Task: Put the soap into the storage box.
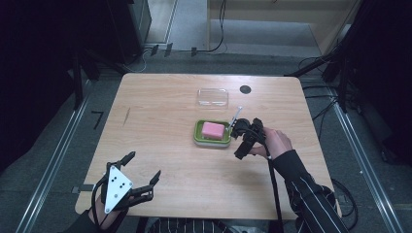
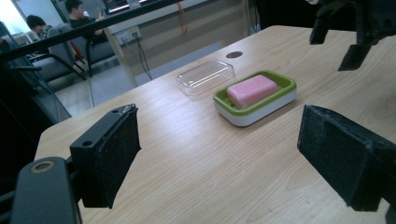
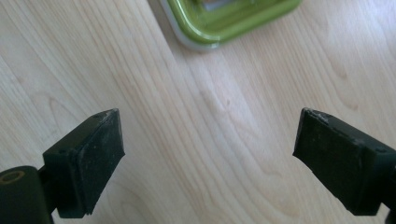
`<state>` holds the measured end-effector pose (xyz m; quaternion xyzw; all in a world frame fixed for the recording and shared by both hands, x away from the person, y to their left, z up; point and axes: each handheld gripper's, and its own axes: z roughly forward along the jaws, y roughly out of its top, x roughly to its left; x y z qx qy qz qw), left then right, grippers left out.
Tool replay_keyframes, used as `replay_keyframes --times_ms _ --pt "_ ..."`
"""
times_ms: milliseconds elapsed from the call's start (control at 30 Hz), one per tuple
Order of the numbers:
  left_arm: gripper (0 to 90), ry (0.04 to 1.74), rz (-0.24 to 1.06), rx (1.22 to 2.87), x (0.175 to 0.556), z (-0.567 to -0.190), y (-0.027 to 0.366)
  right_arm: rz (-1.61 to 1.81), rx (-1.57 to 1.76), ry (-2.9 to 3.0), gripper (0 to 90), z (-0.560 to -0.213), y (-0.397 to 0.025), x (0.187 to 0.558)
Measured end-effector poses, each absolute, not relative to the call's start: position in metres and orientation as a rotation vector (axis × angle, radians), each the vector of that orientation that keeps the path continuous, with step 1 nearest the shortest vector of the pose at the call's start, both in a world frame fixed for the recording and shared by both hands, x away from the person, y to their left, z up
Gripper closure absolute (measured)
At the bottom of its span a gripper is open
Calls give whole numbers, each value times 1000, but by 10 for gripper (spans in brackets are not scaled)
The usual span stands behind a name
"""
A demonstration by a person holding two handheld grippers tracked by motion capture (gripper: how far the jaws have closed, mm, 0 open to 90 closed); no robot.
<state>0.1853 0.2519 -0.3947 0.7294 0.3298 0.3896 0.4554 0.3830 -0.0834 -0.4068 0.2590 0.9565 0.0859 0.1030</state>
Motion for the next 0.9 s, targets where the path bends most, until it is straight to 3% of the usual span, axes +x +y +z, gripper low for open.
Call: replay_keyframes --times_ms 500,900 --pt "133 803 966 1795 185 -394 252 118 901 2800 87 -429 -108 344" --pt "133 800 970 1797 185 -394 250 99 867 2836 107 -440 -113 336"
